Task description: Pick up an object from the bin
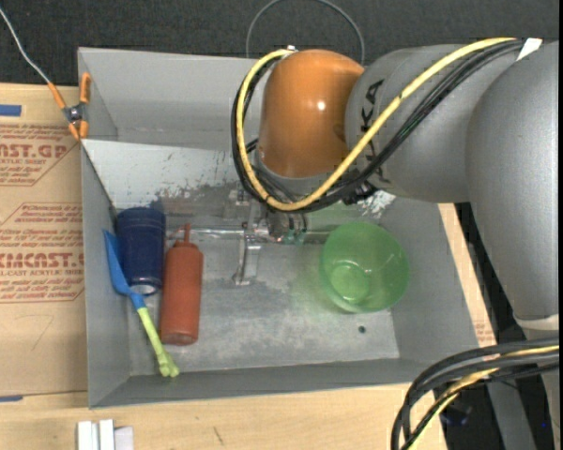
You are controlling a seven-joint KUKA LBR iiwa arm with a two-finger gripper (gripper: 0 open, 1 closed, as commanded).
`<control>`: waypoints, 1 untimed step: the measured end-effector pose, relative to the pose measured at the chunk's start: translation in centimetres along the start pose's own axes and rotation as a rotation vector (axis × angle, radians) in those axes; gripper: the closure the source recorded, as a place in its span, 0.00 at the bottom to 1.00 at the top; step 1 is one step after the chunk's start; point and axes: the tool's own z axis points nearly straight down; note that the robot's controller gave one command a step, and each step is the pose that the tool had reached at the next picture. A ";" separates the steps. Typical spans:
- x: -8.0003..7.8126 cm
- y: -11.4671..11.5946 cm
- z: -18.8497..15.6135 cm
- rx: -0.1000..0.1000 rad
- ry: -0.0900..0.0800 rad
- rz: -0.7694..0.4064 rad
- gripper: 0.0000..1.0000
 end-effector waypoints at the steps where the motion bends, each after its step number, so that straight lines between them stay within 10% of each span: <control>1: 3.5 4.0 10.8 -0.002 0.009 -0.527 0.00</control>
Offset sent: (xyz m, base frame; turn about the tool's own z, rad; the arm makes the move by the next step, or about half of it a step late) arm -0.0269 0.0249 -0.0485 -0.5550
